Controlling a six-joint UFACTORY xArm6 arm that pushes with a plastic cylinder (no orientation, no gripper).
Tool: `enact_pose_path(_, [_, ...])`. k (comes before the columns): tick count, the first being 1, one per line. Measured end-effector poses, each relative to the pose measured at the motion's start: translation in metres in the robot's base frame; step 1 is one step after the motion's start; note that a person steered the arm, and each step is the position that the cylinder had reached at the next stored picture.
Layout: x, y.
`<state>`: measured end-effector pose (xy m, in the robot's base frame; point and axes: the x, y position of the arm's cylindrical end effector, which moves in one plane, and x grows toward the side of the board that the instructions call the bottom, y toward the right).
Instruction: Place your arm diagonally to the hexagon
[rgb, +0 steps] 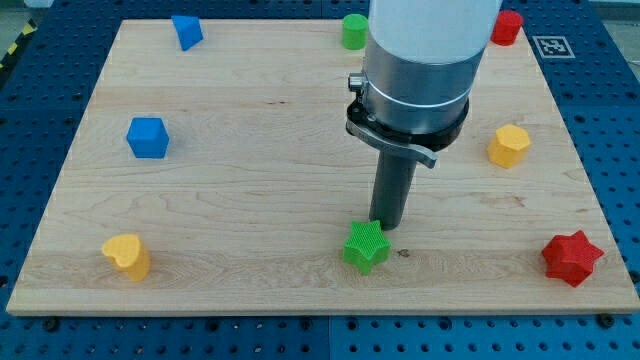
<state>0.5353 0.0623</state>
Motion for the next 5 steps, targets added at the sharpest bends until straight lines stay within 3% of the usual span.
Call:
enact_pose_path(1, [-0.005,0.000])
enact_pose_path(3, [-0.075,0.000])
enact_pose_path(5, [-0.080,0.000])
